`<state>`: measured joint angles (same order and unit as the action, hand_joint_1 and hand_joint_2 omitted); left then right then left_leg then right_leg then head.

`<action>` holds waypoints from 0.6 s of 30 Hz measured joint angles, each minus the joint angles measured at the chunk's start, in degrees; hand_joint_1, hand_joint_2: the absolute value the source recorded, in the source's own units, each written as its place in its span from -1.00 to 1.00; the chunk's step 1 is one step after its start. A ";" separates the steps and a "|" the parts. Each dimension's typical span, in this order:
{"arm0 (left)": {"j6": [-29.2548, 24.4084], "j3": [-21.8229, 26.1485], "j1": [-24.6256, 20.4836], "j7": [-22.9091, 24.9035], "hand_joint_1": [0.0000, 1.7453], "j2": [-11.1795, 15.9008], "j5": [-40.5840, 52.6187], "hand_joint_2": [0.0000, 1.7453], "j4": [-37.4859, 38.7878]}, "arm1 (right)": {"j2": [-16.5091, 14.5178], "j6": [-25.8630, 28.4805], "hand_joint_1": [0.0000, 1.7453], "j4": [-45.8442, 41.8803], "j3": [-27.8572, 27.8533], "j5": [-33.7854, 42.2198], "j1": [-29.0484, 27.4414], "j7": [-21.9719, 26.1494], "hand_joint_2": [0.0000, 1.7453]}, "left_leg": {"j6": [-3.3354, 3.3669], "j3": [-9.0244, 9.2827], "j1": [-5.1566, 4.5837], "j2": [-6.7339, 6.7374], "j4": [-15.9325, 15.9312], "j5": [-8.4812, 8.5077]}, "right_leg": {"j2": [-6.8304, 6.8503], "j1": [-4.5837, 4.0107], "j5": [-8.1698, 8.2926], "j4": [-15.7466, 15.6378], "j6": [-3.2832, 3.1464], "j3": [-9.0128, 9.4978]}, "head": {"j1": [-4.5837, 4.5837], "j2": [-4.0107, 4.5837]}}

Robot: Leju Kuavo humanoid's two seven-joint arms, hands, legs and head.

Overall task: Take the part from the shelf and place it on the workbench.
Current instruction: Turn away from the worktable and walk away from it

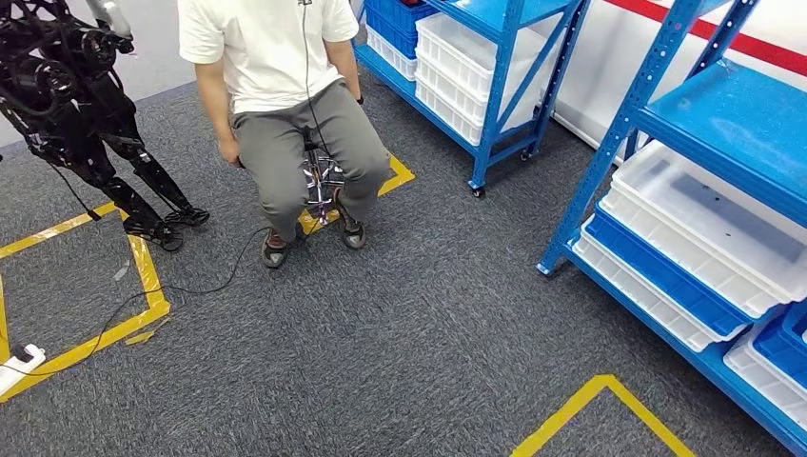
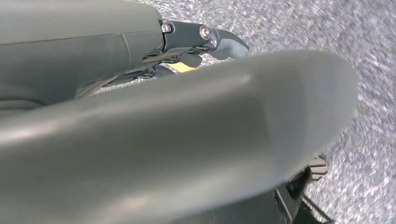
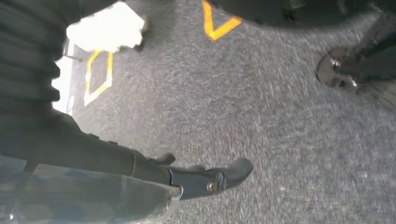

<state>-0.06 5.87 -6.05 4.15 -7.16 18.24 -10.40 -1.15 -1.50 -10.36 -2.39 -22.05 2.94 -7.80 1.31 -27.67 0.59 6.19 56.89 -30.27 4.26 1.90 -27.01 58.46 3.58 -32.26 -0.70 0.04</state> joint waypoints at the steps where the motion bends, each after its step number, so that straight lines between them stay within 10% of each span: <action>1: 0.05 -0.01 -0.23 0.32 -1.00 -0.01 0.13 -1.00 0.00 | -0.01 -0.01 -1.00 0.00 -0.02 -0.01 0.07 0.04 1.00 | -0.36 0.32 -0.01 0.53 -0.05 -0.19 | -0.19 -0.30 0.07 0.09 -0.58 -0.07 | -0.11 0.00; 3: 0.28 -0.01 -0.96 0.92 -1.00 -0.12 0.43 -1.00 -0.05 | 0.09 -0.02 -1.00 0.00 -0.09 -0.01 0.05 0.09 1.00 | -1.09 0.81 0.49 0.97 -0.01 -0.61 | -1.55 -0.42 -0.02 0.04 -1.78 -0.11 | -0.32 0.00; 5: 0.51 -0.01 -1.53 1.21 -1.00 -0.22 0.69 -1.00 -0.11 | 0.13 -0.02 -1.00 0.00 -0.26 -0.01 0.08 0.09 1.00 | -1.67 -0.13 0.96 -1.48 2.64 -2.64 | -2.81 -0.23 -0.01 -0.09 -2.72 0.10 | -0.61 0.00; 9: 0.61 -0.02 -1.45 1.46 -1.00 -0.23 0.83 -1.00 -0.08 | 0.04 -0.02 -1.00 0.00 -0.58 -0.01 0.22 0.09 1.00 | -1.45 -7.75 0.97 -5.84 16.43 -8.08 | -5.84 -0.96 -0.02 -0.08 -3.54 0.19 | -0.95 0.00; 11: 0.63 -0.02 -1.32 1.50 -1.00 -0.25 0.87 -1.00 -0.05 | -0.02 -0.01 -1.00 0.00 -0.78 -0.01 0.16 0.09 1.00 | -0.48 -8.44 0.59 -6.37 14.89 -4.86 | -7.67 -1.46 -0.05 -0.07 -3.58 0.42 | -0.95 0.00; 14: 0.61 -0.02 -1.41 1.50 -1.00 -0.08 0.97 -1.00 -0.04 | -0.25 0.02 -1.00 0.00 -0.97 -0.04 0.17 0.08 1.00 | 2.04 -5.17 -0.35 -9.54 4.22 1.75 | -10.07 -1.60 -0.01 -0.12 -3.51 0.55 | -0.74 0.00; 18: 0.62 -0.01 -1.62 1.59 -1.00 0.12 1.13 -1.00 -0.04 | -0.87 0.13 -1.00 0.00 -1.13 -0.17 -0.05 0.08 1.00 | 3.26 -3.35 -0.91 -9.68 0.47 2.70 | -11.67 -1.14 0.38 -0.54 -2.84 0.10 | -1.17 0.00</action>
<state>0.56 5.86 -7.67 5.74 -7.04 19.37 -10.45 -2.02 -1.38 -10.36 -3.52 -22.22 2.89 -7.72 4.58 -31.03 -0.32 -3.49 57.35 -27.57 -7.41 0.76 -26.64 57.91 0.74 -32.16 -1.87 0.04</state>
